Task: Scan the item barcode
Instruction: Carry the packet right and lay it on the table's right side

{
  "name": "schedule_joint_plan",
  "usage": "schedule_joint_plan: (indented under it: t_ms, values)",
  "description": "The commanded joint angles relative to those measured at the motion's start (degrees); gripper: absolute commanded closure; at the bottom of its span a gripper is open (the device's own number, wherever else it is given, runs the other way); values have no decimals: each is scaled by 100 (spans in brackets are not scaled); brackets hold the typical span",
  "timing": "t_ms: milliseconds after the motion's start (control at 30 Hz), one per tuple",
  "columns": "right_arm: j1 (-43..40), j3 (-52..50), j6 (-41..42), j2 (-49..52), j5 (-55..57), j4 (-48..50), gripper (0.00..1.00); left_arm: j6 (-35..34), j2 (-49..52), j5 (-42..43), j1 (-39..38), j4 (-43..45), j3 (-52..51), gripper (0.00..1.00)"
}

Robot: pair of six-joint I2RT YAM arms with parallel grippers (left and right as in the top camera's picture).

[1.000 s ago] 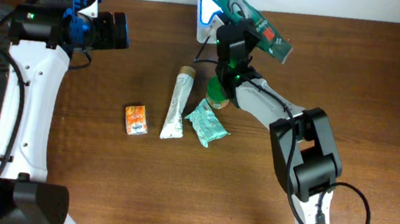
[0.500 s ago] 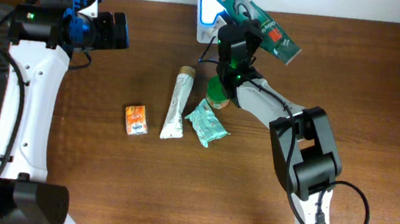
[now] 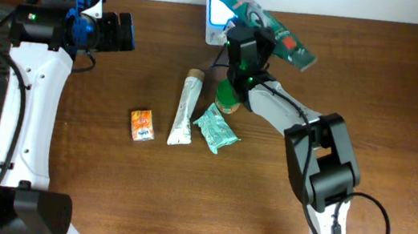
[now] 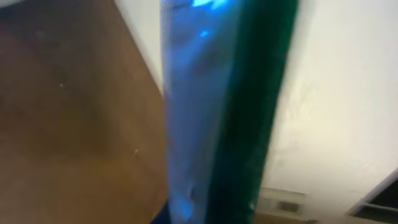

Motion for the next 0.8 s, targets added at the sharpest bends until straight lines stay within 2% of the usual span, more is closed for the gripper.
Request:
schedule_joint_plan:
  t_ms: [0,33,300,433,533,633,767]
  values:
    - [-20,68,1572,-1366,-579,-986,96,33,2,-20,4,0,7,1]
    - [-74,68,2284,-1849,-1001,-1502,96,33,2,-20,4,0,7,1]
    - [-715,68,5342,-3873,-3289,-3936,96,33,2,-20,4,2,7,1]
    - [-1580,68,5790,-4336,-5351,-5134,96,33,2,-20,4,0,7,1]
    - [-2494,13,5947,-4218,-6572,-6033,96,33,2,-20,4,2,7,1]
    - [-3152,-149,5864,-3910,-7246,-6476,96,33,2,-20,4,2,7,1]
    - [-3829,-544,5510,-3226,-7801,-6487,96,33,2,-20,4,0,7,1]
